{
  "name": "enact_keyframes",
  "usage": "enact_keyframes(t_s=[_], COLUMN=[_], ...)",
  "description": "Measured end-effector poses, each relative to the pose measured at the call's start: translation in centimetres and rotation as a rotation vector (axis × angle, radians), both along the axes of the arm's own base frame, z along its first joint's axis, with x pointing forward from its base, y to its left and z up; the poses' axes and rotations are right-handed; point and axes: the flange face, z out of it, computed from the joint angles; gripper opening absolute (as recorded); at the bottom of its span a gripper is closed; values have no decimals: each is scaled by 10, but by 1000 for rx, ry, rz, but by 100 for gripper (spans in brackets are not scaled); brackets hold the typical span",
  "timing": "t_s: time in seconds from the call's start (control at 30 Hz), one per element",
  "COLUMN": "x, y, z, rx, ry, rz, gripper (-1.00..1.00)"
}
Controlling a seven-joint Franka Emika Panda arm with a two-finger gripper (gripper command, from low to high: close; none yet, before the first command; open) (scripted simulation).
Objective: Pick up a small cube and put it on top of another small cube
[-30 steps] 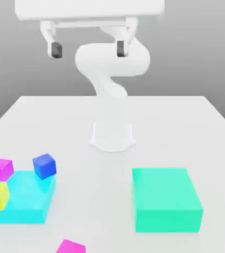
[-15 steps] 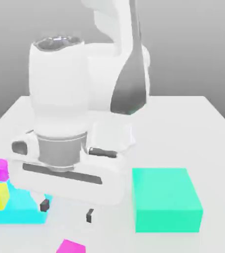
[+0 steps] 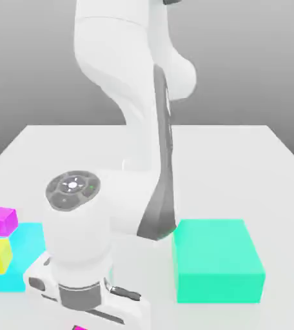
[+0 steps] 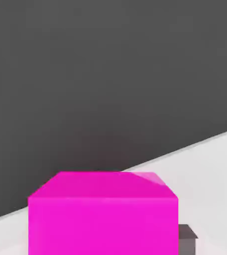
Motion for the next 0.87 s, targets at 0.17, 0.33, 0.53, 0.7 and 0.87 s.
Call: enact_keyframes(t_s=[0.17,0.33,0.53,0.7,0.87], x=[-16,-84,-209,-246,-246], y=[-32,-129,-226,-234,-232], z=[61,104,143,122,97], rx=[-9,-28,-16,4,3], ry=[1,2,0,-2,-2], rz=[-116,-528,-1089,-1270,-1268], gripper=[-100,-100,-100,-100,100])
